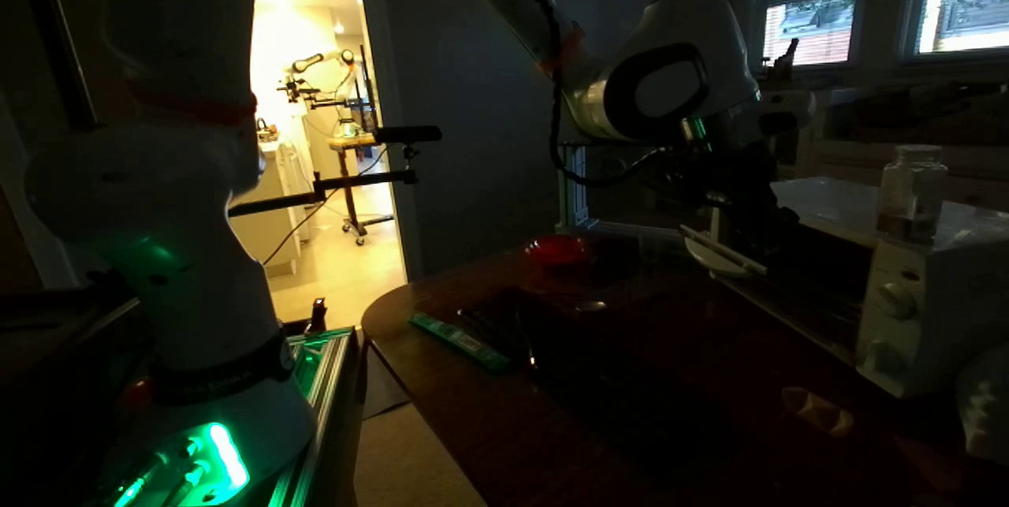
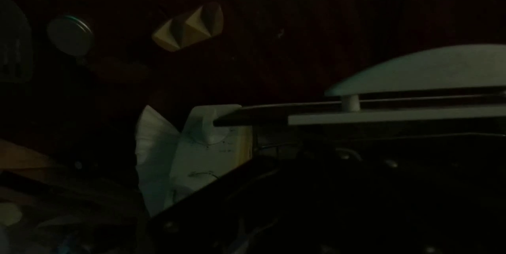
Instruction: Open the oven door.
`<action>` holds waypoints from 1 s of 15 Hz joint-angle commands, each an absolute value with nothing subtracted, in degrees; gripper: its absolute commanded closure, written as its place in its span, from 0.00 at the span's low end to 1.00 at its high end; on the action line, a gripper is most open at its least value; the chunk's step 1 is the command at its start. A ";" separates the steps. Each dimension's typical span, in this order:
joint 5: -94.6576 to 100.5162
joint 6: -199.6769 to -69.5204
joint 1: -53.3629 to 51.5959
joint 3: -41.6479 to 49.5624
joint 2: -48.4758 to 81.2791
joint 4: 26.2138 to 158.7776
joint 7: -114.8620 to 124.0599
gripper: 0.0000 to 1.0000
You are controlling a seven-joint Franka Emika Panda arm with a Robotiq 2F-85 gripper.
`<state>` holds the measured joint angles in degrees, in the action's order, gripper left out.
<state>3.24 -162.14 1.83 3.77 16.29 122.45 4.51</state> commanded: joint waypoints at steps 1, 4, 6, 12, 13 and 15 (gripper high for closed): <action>3.55 -158.54 0.97 5.00 14.54 124.65 6.60 1.00; 2.76 -156.15 1.46 4.61 14.84 125.11 6.35 1.00; 2.02 -154.48 1.88 4.27 15.10 125.13 5.79 1.00; 0.84 -151.09 2.32 4.12 15.76 125.19 5.73 1.00; 0.57 -150.73 2.39 4.12 15.88 125.21 5.71 1.00; -0.34 -150.73 2.68 3.95 16.14 125.37 5.28 1.00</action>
<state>1.28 -152.17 2.07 4.34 16.18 124.85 5.63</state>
